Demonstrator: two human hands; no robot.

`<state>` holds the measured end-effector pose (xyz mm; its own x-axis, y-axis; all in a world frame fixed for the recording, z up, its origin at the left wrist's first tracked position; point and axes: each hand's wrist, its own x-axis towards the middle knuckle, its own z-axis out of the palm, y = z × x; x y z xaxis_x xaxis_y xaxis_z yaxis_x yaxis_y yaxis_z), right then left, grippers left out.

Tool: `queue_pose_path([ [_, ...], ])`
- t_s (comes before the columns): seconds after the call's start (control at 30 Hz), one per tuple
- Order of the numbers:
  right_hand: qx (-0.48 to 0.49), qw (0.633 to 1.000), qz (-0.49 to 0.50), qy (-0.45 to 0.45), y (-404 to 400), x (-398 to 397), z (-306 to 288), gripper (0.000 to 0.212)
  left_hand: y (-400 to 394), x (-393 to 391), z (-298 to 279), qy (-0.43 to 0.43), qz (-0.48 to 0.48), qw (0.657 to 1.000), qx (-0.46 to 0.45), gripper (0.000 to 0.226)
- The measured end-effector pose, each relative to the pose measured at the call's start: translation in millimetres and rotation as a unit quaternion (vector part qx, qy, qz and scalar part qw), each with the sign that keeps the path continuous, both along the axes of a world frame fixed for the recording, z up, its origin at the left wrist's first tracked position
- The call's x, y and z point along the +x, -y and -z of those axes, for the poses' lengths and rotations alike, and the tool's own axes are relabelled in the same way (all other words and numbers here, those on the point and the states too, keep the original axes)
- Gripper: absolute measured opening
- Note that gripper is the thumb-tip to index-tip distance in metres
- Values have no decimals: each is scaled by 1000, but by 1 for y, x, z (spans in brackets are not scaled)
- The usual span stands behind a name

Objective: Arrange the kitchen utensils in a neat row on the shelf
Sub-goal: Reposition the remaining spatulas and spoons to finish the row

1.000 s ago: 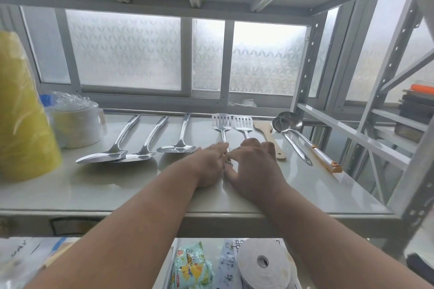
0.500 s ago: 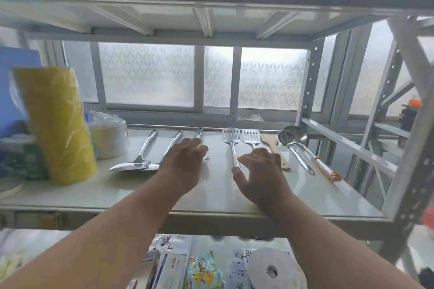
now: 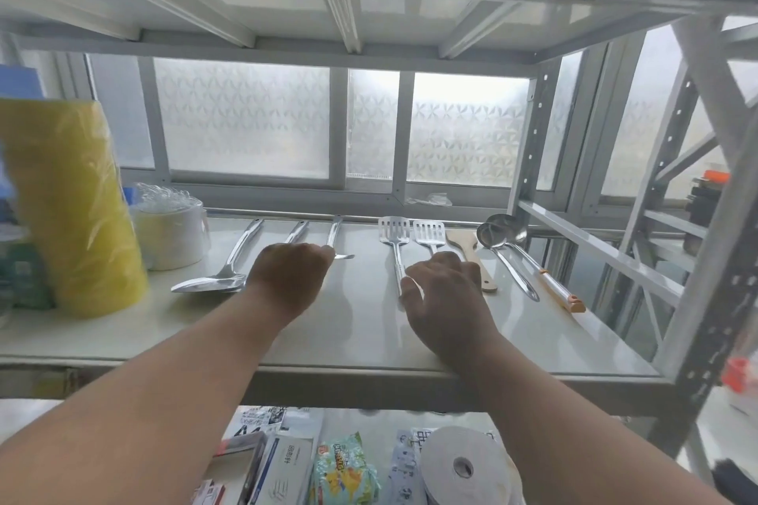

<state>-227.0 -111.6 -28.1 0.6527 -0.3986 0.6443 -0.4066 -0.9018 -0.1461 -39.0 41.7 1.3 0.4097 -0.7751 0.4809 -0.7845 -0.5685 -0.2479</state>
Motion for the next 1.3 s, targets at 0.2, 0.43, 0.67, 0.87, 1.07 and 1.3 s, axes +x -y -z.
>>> queue_pose_path([
  [0.2, -16, 999, 13, 32, 2, -1, 3, 27, -37, -4, -29, -103, 98, 938, -317, 17],
  [0.43, -43, 997, 43, 44, -7, -8, -13, 64, -89, -8, -65, -585, 150, 556, -571, 11],
  [0.67, -75, 992, 101, 9, -8, -19, -44, 87, -121, -8, -57, -667, 196, 462, -550, 18],
  [0.87, -163, 984, 59, 46, 5, -32, -42, 27, -123, -7, -63, -679, 195, 422, -568, 11],
  [1.07, -105, 992, 53, 51, 3, -41, -38, 25, -115, -6, -68, -696, 187, 381, -579, 2],
  [1.3, -79, 995, 26, 60, -10, -51, -40, 22, -107, -10, -75, -717, 229, 317, -577, 38],
])
